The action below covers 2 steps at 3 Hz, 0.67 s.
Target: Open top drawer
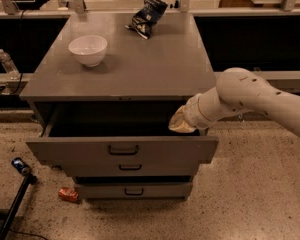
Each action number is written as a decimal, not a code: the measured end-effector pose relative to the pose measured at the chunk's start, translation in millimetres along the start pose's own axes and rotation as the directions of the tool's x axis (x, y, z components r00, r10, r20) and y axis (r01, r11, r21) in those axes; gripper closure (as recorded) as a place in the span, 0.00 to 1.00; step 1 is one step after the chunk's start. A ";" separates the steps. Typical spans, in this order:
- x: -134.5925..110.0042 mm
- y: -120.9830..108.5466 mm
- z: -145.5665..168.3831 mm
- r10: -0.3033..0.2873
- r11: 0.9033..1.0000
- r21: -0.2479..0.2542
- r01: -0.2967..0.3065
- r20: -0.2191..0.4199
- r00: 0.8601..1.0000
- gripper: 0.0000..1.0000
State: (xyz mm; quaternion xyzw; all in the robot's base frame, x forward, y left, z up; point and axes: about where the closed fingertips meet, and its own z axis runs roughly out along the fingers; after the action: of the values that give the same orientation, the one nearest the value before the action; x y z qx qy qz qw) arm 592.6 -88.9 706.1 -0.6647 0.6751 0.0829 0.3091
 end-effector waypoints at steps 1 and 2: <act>-0.9 -5.4 14.5 -0.026 1.000 0.006 0.026 0.020 0.999 1.00; 6.6 -6.0 29.0 -0.031 1.000 -0.006 0.031 0.040 0.999 1.00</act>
Offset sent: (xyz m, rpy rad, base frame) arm 0.0230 0.0070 -0.0410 0.0472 -0.0118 0.0535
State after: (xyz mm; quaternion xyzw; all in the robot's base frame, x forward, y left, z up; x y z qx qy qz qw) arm 607.7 -80.0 681.3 -0.6743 0.6582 0.0937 0.3215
